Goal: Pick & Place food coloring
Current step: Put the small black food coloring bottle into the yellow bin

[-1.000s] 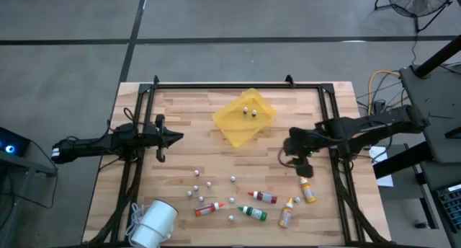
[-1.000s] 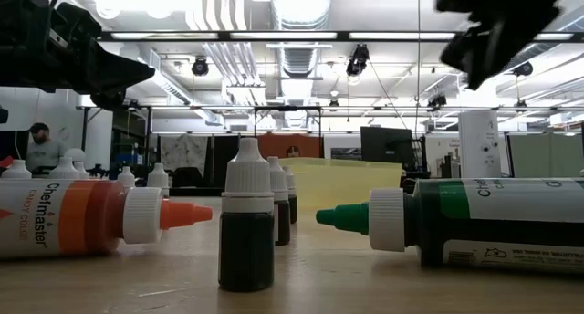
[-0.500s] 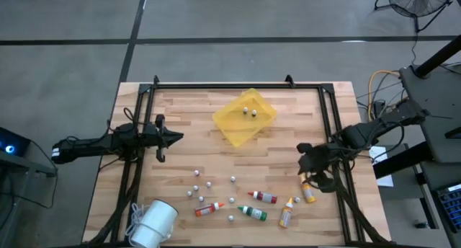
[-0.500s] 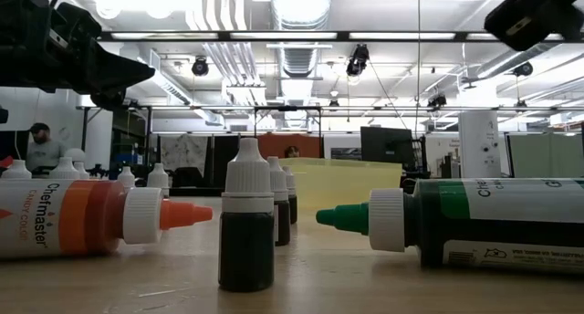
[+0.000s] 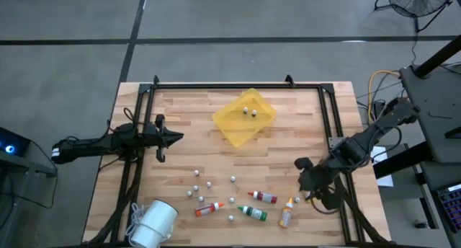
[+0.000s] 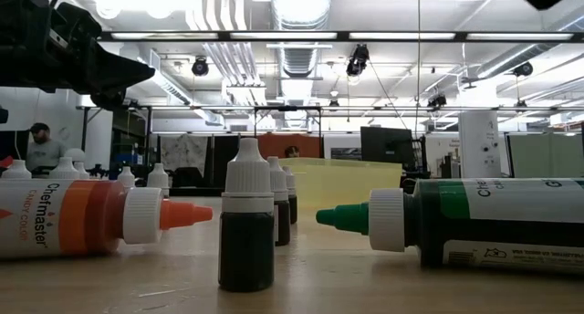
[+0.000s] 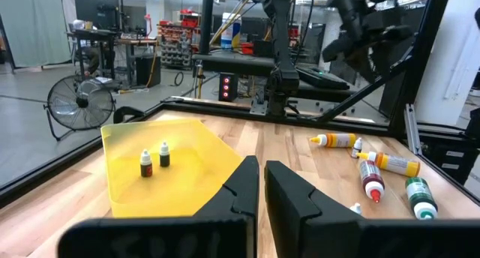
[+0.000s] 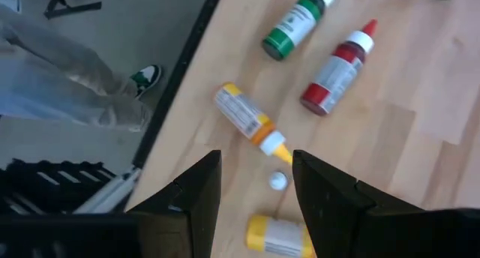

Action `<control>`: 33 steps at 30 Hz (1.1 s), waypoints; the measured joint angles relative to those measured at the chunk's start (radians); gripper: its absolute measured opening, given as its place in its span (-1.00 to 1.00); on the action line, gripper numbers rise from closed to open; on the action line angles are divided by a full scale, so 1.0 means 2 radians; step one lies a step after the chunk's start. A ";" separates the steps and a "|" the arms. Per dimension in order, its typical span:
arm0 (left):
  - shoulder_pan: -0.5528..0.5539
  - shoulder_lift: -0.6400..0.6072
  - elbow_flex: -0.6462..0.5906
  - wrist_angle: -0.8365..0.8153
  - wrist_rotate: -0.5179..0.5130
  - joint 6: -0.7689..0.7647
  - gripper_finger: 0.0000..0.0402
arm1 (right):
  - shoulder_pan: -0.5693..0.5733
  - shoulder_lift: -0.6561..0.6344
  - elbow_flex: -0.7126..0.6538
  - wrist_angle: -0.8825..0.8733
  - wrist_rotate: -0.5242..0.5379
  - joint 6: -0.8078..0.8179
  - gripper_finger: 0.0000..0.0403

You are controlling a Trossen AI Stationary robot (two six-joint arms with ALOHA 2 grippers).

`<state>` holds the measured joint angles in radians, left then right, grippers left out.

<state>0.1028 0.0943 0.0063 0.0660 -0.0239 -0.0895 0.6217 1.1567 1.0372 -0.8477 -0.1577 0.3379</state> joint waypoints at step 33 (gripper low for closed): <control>0.000 0.000 0.000 -0.001 0.000 0.000 -1.00 | 0.069 0.116 0.015 -0.018 0.033 0.001 -0.23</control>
<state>0.1019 0.0944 0.0063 0.0650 -0.0238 -0.0895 0.7601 1.3888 1.0673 -0.8847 -0.0910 0.3400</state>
